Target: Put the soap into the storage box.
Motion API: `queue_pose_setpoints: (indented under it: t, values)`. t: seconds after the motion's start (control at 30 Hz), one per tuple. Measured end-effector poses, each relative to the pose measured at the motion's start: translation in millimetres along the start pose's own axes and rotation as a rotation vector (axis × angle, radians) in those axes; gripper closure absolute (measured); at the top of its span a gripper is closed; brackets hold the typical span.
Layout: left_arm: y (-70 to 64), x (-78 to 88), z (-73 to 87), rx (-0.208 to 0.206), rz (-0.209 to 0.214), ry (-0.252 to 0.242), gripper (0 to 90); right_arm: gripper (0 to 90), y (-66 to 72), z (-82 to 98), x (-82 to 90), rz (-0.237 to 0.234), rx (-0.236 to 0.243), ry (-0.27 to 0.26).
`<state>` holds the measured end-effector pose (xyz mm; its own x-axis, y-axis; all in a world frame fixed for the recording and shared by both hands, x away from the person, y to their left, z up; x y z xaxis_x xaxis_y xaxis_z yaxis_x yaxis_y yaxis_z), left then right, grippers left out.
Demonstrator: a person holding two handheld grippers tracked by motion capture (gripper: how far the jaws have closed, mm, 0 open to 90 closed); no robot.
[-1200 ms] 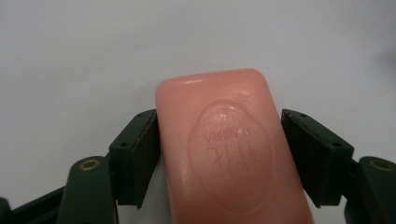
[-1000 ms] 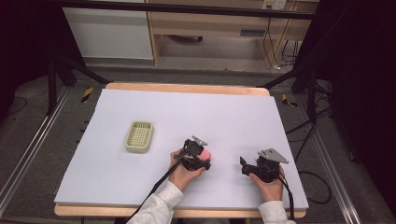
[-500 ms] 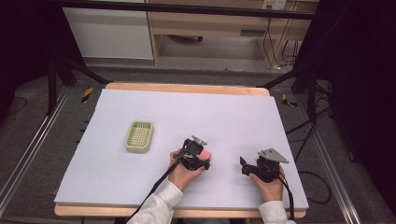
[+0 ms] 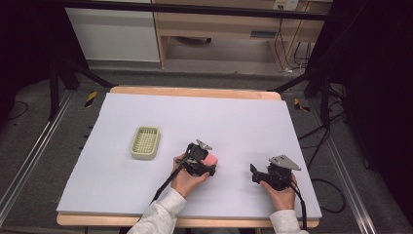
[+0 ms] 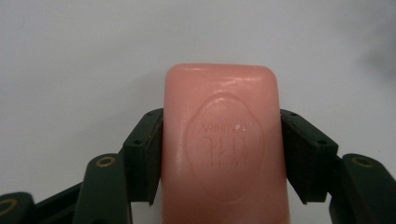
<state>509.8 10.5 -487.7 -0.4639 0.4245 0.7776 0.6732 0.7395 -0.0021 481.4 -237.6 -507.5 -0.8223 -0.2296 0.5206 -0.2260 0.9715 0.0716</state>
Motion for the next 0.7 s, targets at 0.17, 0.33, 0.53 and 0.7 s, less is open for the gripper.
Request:
queue_pose_setpoints:
  t: [0.17, 0.33, 0.53, 0.7]
  values:
    - [3.7, 9.1, 0.0, -0.013, 0.009, -0.009, 37.1, 10.1, 0.0, 0.0, 0.0, 0.001, 0.000, 0.000]
    - [8.7, 19.0, 1.2, -0.014, 0.011, -0.023, 37.2, 10.0, 0.0, 0.0, 0.0, 0.000, 0.000, 0.000]
    - [14.4, 29.2, 2.7, -0.020, 0.004, -0.029, 37.2, 10.0, 0.3, 0.0, 0.2, 0.000, -0.002, 0.001]
    - [24.8, 41.4, 5.7, -0.019, -0.011, -0.044, 37.2, 10.0, 0.2, 0.0, 0.2, 0.000, -0.001, -0.001]
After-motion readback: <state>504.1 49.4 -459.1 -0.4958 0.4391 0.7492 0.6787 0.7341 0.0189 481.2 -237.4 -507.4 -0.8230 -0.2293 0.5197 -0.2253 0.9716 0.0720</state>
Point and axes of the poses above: each handheld gripper's, and its own axes: x roughly backward along the jaws, z roughly out of its underside, y roughly to its left, the point moved 4 cm from there along -x, roughly forward along the jaws, and after that the axes turned 6 degrees about -x, right-handed, at the moved point
